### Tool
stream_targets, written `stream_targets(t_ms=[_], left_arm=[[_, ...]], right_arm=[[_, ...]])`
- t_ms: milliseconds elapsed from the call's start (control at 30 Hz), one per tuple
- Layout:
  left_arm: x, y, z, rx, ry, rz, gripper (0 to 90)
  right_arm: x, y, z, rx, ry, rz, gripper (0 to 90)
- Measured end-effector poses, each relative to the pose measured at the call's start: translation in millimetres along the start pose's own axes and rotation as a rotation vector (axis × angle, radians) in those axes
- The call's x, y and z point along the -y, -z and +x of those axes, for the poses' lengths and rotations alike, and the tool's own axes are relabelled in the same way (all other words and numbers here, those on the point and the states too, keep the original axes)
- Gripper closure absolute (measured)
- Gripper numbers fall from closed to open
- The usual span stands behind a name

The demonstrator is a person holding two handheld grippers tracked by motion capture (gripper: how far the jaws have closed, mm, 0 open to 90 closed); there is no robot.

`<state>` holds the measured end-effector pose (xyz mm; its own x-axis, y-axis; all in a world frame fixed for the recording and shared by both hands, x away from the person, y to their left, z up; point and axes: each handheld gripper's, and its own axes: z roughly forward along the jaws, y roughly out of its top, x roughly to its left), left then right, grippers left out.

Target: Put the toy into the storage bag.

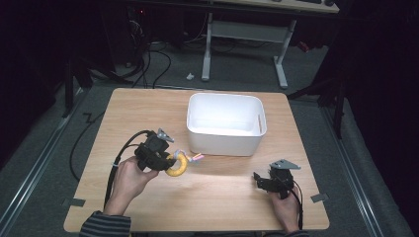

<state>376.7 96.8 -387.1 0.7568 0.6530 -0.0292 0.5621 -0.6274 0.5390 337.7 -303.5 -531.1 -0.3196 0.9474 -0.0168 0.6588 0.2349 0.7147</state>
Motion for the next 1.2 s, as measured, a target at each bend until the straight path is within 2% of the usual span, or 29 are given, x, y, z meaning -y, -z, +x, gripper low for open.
stream_targets(t_ms=[200, 333, 533, 867, 1200], left_arm=[[-13.5, 17.5, -4.0, 0.000, -0.018, -0.036, 66.7], [-22.0, 27.4, -6.4, 0.003, -0.030, -0.035, 66.7], [-39.8, 39.1, -7.1, 0.015, -0.036, -0.059, 66.7], [-62.4, 37.3, -5.4, 0.030, -0.030, -0.069, 66.6], [-88.5, 33.7, 1.6, 0.008, -0.032, -0.072, 66.7]], right_arm=[[0.0, 0.0, 0.0, 0.000, 0.000, 0.000, 23.2], [0.0, 0.0, -0.1, 0.000, 0.000, 0.000, 23.2], [0.0, 0.0, -0.1, 0.000, 0.000, 0.000, 23.2], [0.0, 0.0, -0.1, 0.000, -0.001, 0.000, 23.2], [0.0, 0.0, -0.1, 0.000, -0.001, 0.000, 23.2]])
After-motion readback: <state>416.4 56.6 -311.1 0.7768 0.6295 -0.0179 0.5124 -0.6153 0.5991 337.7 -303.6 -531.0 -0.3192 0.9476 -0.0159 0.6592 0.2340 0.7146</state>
